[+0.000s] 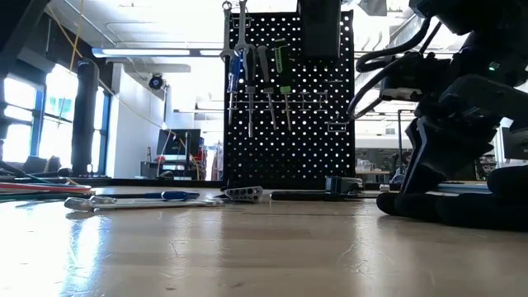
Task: Hang tools onto peg board
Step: Put the socket into the black bin on the peg board
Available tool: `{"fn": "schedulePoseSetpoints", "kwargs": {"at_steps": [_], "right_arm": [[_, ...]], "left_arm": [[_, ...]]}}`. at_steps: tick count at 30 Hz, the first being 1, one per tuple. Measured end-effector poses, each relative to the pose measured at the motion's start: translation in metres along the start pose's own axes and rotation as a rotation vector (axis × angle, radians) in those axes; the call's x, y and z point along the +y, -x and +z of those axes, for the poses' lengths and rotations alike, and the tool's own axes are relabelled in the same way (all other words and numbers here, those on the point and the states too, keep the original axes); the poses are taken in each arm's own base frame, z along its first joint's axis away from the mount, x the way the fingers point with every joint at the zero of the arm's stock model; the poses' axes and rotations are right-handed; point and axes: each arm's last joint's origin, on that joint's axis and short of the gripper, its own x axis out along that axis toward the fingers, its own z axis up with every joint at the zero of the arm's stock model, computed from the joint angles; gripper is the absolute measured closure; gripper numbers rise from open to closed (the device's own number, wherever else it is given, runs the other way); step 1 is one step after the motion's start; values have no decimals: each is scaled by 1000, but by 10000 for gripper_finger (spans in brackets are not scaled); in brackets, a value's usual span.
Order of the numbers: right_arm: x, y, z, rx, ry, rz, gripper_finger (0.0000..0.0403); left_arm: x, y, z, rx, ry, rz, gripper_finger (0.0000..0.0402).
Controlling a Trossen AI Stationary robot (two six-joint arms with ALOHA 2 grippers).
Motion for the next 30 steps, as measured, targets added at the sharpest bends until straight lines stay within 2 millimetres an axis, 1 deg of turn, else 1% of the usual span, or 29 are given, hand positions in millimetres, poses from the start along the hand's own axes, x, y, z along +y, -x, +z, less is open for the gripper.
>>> {"fn": "schedulePoseSetpoints", "kwargs": {"at_steps": [4, 15, 20, 24, 27, 30], "right_arm": [[0, 0, 0, -6, -5, -8, 314], [-1, 0, 1, -28, -26, -34, 314], [-2, 3, 3, -63, -29, -62, 313], [-5, 17, 10, -151, -23, -94, 305], [-10, 37, 18, -242, -18, -117, 292], [-18, 59, 21, -280, -5, -122, 278]], "left_arm": [[4, -1, -3, 1, 33, -15, 323], [2, -1, -1, -31, 53, -61, 269], [4, 5, 4, -41, 55, -60, 256], [5, 13, 11, -45, 55, -68, 255], [6, 21, 17, -43, 47, -78, 255], [7, 30, 23, -33, 43, -93, 255]]}}
